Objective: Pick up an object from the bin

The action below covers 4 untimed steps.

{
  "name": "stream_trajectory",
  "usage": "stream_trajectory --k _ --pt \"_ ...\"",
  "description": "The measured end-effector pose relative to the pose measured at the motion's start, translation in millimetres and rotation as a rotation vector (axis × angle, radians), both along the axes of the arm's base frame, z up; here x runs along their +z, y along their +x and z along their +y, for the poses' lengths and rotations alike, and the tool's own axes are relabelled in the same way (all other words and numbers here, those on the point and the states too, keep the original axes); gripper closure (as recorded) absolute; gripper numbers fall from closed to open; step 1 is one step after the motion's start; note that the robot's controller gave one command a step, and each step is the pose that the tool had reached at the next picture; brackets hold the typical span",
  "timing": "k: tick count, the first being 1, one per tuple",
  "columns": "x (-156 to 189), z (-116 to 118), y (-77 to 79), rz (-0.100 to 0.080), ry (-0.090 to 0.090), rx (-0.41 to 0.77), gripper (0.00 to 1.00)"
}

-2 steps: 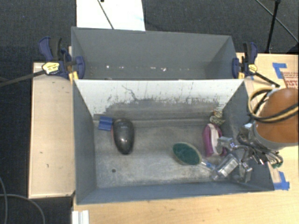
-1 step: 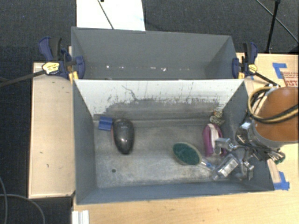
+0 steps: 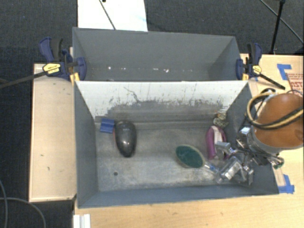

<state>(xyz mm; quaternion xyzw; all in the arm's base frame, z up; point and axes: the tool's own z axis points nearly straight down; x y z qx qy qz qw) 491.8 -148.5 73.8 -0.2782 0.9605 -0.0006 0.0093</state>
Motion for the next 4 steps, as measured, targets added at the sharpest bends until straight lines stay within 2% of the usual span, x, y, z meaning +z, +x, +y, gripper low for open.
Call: stream_trajectory --k 1,2,4 --pt "0 3 -5.1 0.002 0.000 0.099 0.00" --pt "-3 -1 -9.1 0.012 -0.005 0.100 1.00" --pt "48 0 -6.4 0.012 -0.006 0.090 1.00"
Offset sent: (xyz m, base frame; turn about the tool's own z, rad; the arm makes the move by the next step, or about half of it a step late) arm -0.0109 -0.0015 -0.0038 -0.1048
